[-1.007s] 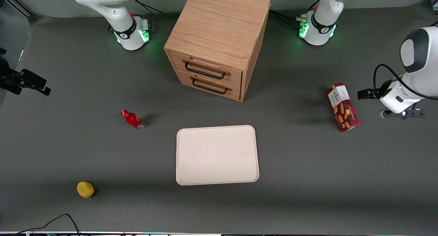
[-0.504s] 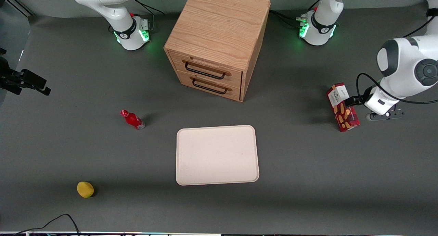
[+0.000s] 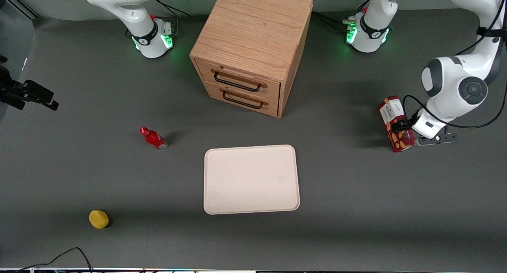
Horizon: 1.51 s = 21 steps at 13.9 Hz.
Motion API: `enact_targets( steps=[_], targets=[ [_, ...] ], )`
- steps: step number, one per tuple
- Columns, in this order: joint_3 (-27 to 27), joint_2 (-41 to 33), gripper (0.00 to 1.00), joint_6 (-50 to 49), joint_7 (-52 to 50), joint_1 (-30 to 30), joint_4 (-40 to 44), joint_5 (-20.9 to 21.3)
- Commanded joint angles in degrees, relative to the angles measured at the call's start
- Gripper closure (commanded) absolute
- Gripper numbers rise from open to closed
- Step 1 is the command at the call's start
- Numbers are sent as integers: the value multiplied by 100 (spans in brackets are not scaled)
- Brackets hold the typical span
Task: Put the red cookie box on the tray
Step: 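Close the left gripper on the shortbread box and lift it upright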
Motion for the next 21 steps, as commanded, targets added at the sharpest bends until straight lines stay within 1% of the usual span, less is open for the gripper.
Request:
enact_targets(
  steps=[1,2,3,4,6,7,11,12,13,16,17,18,21],
  targets=[
    [-1,207,0,424,-65,13,-64,-93],
    [-1,260,0,617,-65,13,-143,-110],
    [-1,286,3,871,-65,13,-283,-111],
    [-1,321,10,1074,-57,13,-397,-111],
    [-1,295,25,1137,-65,4,-538,-119],
    [-1,269,30,1138,-65,4,-609,-137],
    [-1,111,39,1111,-65,-31,-776,-242],
    [-1,102,43,1111,-65,-31,-794,-242],
    [-9,93,50,1111,-74,-31,-803,-243],
    [-9,6,85,1032,-74,-31,-803,-243],
    [-9,-47,95,997,-83,-31,-811,-243],
    [-18,-91,100,866,-92,-31,-803,-243],
    [-44,-450,100,244,-249,-66,-750,-251]
  ],
)
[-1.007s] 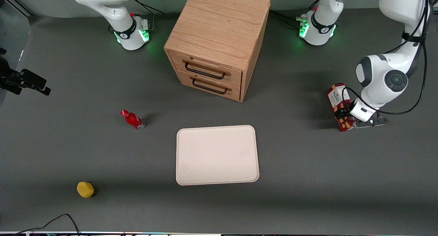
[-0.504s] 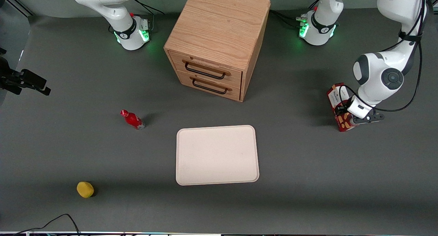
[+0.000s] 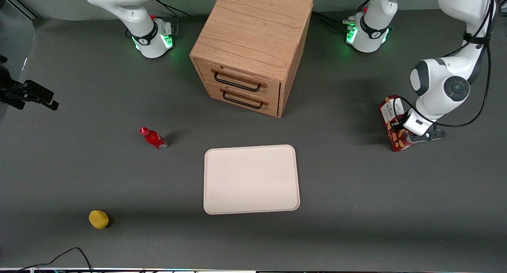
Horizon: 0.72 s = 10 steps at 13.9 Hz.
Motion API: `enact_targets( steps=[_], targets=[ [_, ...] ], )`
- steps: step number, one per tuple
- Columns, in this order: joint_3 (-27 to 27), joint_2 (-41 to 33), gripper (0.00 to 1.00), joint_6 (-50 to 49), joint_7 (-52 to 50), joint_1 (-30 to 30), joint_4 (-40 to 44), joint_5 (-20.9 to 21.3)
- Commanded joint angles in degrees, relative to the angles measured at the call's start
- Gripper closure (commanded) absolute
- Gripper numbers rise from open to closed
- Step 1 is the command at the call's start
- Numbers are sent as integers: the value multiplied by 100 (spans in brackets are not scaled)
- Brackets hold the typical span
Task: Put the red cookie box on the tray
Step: 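Close the left gripper on the shortbread box and lift it upright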
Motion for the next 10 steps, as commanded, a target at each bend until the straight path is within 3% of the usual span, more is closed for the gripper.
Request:
enact_targets(
  steps=[1,5,10],
  targets=[
    [-29,-674,100,-798,-320,-144,-64,-48],
    [-221,-1150,100,-2458,-865,-444,821,-48],
    [-1362,-906,100,-3788,-2443,-470,2404,-100]
  ],
)
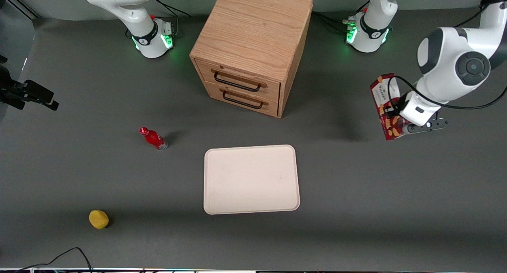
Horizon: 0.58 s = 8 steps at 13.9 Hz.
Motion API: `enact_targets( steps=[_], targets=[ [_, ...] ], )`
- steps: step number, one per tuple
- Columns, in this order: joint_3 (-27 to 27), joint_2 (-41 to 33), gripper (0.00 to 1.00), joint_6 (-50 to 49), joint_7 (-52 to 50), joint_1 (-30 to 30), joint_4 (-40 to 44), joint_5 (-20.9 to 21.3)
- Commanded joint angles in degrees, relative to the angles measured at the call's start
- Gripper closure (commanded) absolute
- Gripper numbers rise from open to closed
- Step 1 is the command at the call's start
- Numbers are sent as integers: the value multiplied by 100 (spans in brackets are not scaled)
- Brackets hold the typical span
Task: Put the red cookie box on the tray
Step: 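Close the left gripper on the shortbread box and lift it upright, then carry the held box with the left gripper over the cream tray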
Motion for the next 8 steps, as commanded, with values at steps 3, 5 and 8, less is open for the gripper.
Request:
enact_targets(
  steps=[3,5,8],
  targets=[
    [-1189,942,100,-444,-2051,-80,1649,-255],
    [-1594,1671,100,-339,-2781,-115,2466,-246],
    [-1797,2796,97,-120,-3679,-395,3715,-97]
  ],
)
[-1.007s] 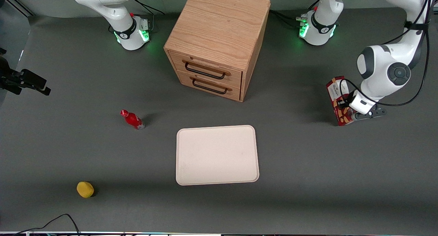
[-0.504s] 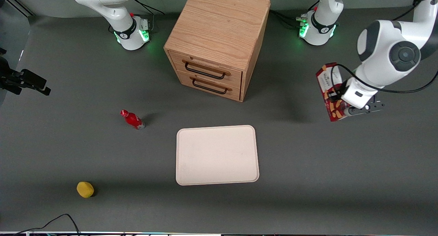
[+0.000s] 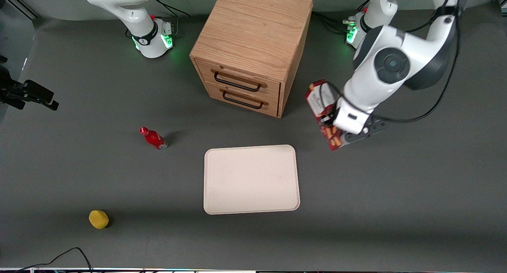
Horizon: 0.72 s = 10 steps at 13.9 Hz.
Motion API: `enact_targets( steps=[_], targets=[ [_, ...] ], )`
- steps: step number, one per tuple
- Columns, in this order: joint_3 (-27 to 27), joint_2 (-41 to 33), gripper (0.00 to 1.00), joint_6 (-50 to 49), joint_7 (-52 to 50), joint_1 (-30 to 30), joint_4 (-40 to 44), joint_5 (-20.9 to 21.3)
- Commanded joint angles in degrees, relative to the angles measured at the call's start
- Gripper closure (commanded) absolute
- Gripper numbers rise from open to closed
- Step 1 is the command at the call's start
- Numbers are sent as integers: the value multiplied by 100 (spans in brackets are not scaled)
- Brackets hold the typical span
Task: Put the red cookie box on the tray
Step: 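Carry the held box with the left gripper over the cream tray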
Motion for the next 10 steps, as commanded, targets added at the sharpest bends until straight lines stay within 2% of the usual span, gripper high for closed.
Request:
enact_targets(
  steps=[1,6,10],
  targets=[
    [-57,1227,97,166,-779,-340,1393,230],
    [-390,2352,98,739,-1115,-525,2280,1108],
    [-391,2758,98,1187,-1335,-815,2379,1828]
  ],
)
